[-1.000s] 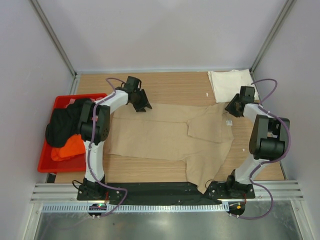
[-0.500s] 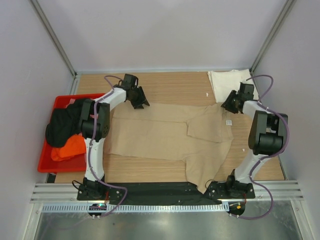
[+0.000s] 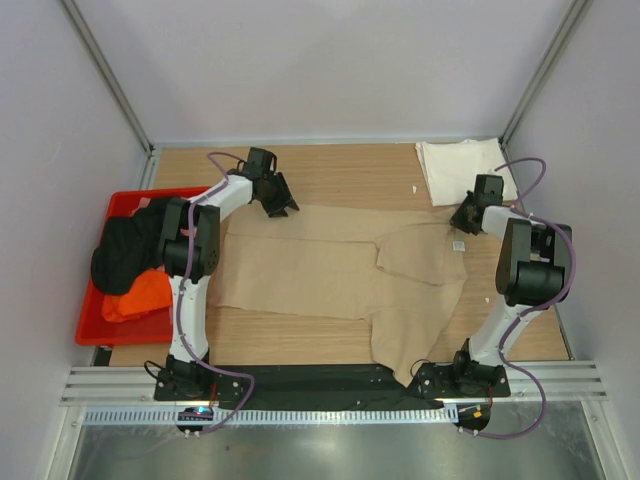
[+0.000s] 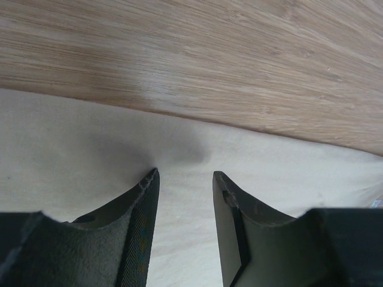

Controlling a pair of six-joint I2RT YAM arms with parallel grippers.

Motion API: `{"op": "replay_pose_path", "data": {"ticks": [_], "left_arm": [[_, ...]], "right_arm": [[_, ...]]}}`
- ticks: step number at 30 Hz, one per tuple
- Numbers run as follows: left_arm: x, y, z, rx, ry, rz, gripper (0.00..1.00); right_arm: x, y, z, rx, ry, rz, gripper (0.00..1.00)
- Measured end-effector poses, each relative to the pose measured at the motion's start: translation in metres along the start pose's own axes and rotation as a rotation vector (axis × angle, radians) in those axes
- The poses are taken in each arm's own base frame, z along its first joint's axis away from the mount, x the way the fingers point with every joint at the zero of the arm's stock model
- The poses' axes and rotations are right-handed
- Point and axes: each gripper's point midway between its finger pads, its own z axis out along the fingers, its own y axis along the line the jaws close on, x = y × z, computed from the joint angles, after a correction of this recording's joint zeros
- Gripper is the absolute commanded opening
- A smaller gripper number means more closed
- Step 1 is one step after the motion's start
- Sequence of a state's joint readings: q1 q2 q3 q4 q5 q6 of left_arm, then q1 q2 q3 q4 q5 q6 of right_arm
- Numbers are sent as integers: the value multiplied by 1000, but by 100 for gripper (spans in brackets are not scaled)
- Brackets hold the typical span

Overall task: Fold and stack the t-shirts
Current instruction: Fold the tshirt

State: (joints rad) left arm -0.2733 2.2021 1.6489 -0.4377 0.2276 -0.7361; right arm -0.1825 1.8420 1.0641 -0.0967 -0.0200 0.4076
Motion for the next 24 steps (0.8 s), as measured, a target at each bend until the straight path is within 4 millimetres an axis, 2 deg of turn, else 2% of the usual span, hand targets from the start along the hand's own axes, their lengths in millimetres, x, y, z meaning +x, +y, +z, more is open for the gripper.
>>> {"op": "replay_pose_path", "data": {"ticks": [10,13,14,17,21,24], "left_arm": [[-5,-5,4,4,-12,-57,43],[-4,-6,3,9,-9,-58,44],[-4,-6,3,12,-8,-56,44],[-4,-8,2,19,-4,-42,45],[-4,-12,-10,35,-2,-16,45],[-1,-25,-33,78,-9,9,44]], "right_arm": [[-3,-16,-4,106,-26,56,2],[-3,-15,-6,111,-16,69,10],[-4,-15,-7,114,-12,74,18],[-9,-14,-12,132,1,89,33],[-21,-19,-25,193,16,97,40],[-26,-21,-37,229,32,105,43]]}}
